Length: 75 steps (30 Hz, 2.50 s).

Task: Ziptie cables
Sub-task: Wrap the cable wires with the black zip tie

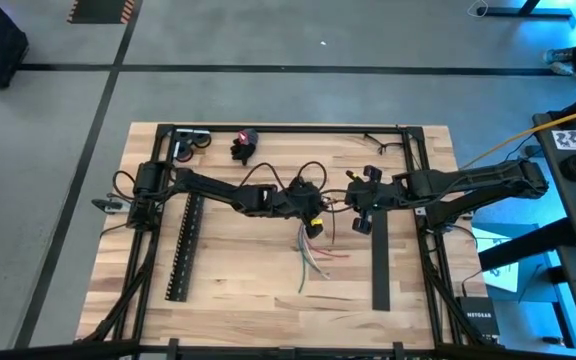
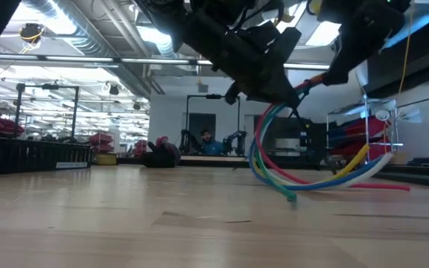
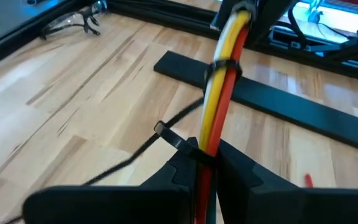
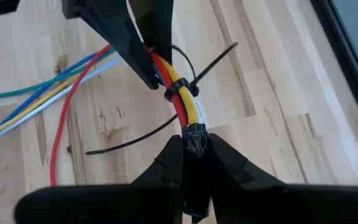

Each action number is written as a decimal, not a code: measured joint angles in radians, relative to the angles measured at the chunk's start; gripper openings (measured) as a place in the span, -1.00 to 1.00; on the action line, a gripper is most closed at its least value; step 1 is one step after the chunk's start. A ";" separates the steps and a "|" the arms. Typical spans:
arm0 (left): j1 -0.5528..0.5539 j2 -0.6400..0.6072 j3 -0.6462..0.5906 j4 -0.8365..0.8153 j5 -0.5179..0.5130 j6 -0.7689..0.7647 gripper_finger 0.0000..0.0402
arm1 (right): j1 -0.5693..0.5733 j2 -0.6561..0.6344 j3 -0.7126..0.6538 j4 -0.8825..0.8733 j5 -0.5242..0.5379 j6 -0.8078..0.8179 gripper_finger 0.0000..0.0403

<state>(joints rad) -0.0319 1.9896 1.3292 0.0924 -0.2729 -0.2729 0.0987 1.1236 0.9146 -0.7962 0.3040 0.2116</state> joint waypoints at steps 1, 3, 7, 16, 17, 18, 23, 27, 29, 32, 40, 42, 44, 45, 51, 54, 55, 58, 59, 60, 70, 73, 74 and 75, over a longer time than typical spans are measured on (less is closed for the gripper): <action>0.000 0.000 0.000 -0.002 0.000 -0.001 -0.83 | 0.000 0.000 0.010 -0.009 0.003 -0.001 -0.82; 0.000 0.000 -0.001 -0.010 0.001 -0.016 -0.83 | 0.000 0.000 0.034 -0.035 0.017 -0.002 -0.82; 0.000 0.002 -0.002 -0.017 0.004 -0.027 -0.83 | 0.000 -0.001 0.071 -0.085 0.035 0.001 -0.82; 0.002 0.005 -0.005 -0.020 0.022 -0.029 -0.82 | -0.001 -0.002 0.094 -0.126 0.048 0.012 -0.82; 0.006 0.005 -0.006 -0.021 0.040 -0.030 -0.81 | -0.001 -0.002 0.094 -0.126 0.048 0.012 -0.82; 0.009 0.005 -0.007 -0.034 0.058 -0.036 -0.78 | -0.001 0.002 0.094 -0.128 0.060 0.012 -0.82; 0.014 0.014 -0.013 -0.090 0.076 -0.059 -0.50 | -0.002 0.013 0.079 -0.104 0.071 0.013 -0.82; 0.014 0.003 -0.011 -0.139 0.112 -0.068 -0.27 | -0.002 0.016 0.056 -0.096 0.062 0.014 -0.82; 0.014 -0.018 -0.008 -0.173 0.136 -0.067 -0.19 | -0.002 0.016 0.053 -0.093 0.060 0.020 -0.82; 0.012 -0.079 0.013 -0.195 0.135 -0.060 -0.14 | -0.002 0.017 0.053 -0.088 0.059 0.023 -0.80; 0.052 -0.162 0.036 -0.189 0.069 -0.126 -0.19 | -0.002 0.018 0.052 -0.069 0.045 0.020 -0.81; 0.084 -0.164 0.036 -0.188 0.092 -0.223 -0.20 | -0.002 0.018 0.052 -0.070 0.044 0.020 -0.81; 0.123 -0.164 0.036 -0.188 0.155 -0.313 -0.20 | -0.002 0.018 0.051 -0.070 0.044 0.019 -0.81; 0.141 -0.162 0.036 -0.188 0.185 -0.351 -0.20 | -0.002 0.018 0.051 -0.070 0.044 0.020 -0.81; 0.201 -0.136 0.036 -0.180 0.307 -0.407 -0.19 | -0.001 0.019 0.051 -0.070 0.044 0.019 -0.81; 0.201 -0.111 0.038 -0.140 0.373 -0.426 -0.19 | -0.001 0.019 0.051 -0.070 0.044 0.019 -0.81; 0.201 -0.099 0.038 -0.126 0.398 -0.435 -0.18 | -0.001 0.019 0.051 -0.070 0.044 0.019 -0.81; 0.191 -0.073 0.038 -0.096 0.429 -0.458 -0.18 | -0.001 0.019 0.050 -0.073 0.040 0.020 -0.81; 0.188 -0.069 0.037 -0.092 0.429 -0.458 -0.18 | -0.001 0.019 0.050 -0.073 0.040 0.022 -0.81; 0.187 -0.069 0.037 -0.090 0.427 -0.457 -0.18 | 0.000 0.019 0.050 -0.073 0.041 0.024 -0.81; 0.191 -0.026 0.038 -0.046 0.414 -0.453 -0.22 | -0.001 0.020 0.050 -0.071 0.042 0.026 -0.81; 0.193 -0.010 0.037 -0.030 0.407 -0.440 -0.35 | -0.001 0.020 0.050 -0.069 0.043 0.026 -0.81; 0.193 -0.009 0.037 -0.023 0.402 -0.425 -0.41 | -0.001 0.020 0.050 -0.068 0.043 0.027 -0.81; 0.193 -0.009 0.037 -0.019 0.395 -0.414 -0.48 | -0.001 0.020 0.050 -0.068 0.043 0.027 -0.81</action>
<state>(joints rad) 0.1616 1.9804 1.3666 0.0735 0.1220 -0.6867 0.0978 1.1435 0.9646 -0.8646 0.3472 0.2382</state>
